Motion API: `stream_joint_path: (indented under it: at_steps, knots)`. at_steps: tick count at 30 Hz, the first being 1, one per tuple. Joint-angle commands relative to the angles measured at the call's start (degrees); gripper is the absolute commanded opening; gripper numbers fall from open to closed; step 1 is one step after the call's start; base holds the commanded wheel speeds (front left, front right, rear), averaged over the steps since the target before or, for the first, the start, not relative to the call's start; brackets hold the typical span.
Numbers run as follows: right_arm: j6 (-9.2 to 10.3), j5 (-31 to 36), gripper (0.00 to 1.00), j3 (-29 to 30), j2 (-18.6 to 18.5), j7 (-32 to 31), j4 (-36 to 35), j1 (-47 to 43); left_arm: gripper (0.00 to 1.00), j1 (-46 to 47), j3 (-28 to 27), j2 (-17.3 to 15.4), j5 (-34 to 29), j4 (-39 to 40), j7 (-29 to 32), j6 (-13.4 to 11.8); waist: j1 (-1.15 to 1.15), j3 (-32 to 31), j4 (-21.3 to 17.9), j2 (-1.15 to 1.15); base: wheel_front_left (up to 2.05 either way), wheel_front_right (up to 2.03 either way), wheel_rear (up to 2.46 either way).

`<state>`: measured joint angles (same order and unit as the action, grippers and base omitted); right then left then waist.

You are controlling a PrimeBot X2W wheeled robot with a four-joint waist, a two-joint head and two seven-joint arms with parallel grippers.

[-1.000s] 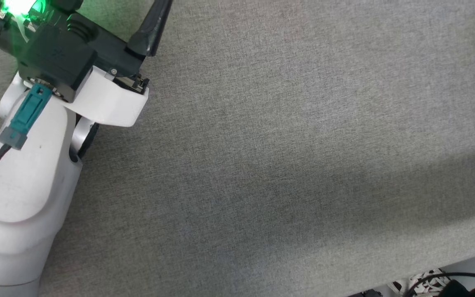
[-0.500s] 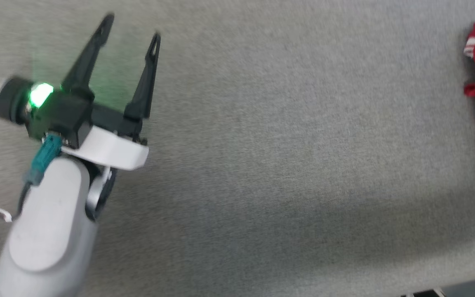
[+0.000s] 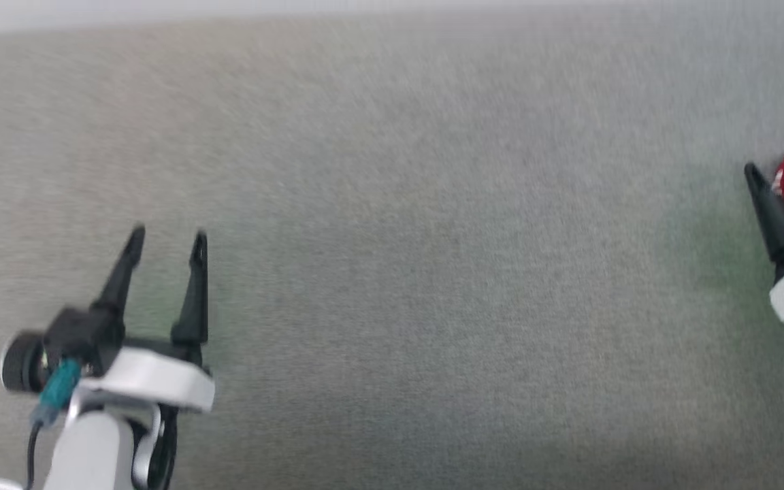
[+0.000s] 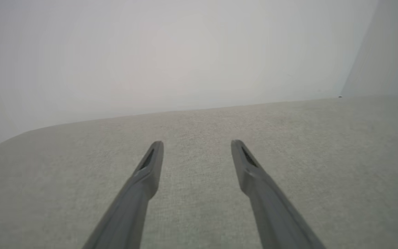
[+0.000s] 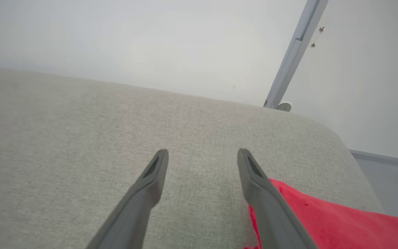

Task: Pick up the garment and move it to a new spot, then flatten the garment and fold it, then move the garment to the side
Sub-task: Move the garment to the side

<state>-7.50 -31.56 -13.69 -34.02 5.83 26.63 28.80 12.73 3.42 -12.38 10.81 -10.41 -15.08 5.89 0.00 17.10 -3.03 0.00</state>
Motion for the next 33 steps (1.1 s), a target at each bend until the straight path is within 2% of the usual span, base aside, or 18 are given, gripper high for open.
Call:
stream_joint_path:
  at_steps: [1,12,23,33]
  knots:
    - [0.03,0.5,1.0,0.6,0.4,0.7,-0.3,-1.3,1.0,-1.1,-0.6,0.5,0.3,0.0,-0.1,0.2,0.0,-3.6,2.6,0.0,0.0,0.0,0.0]
    - [0.03,2.8,1.0,7.2,6.8,6.4,-6.7,-13.8,1.0,-9.2,-6.1,4.6,-1.6,-1.1,-0.1,1.1,0.0,-10.3,4.7,0.0,0.0,0.0,0.0]
    - [0.03,5.9,1.0,10.6,10.0,8.1,-14.3,-22.7,1.0,-14.7,-8.5,4.7,-2.6,1.2,-0.1,1.6,0.0,-14.0,4.6,0.0,0.0,0.0,0.0]
    - [0.03,9.1,1.0,14.4,12.3,5.9,-20.4,-27.8,1.0,-18.2,-9.7,4.2,-1.9,5.0,-0.1,1.6,0.0,-14.7,4.3,0.0,0.0,0.0,0.0]
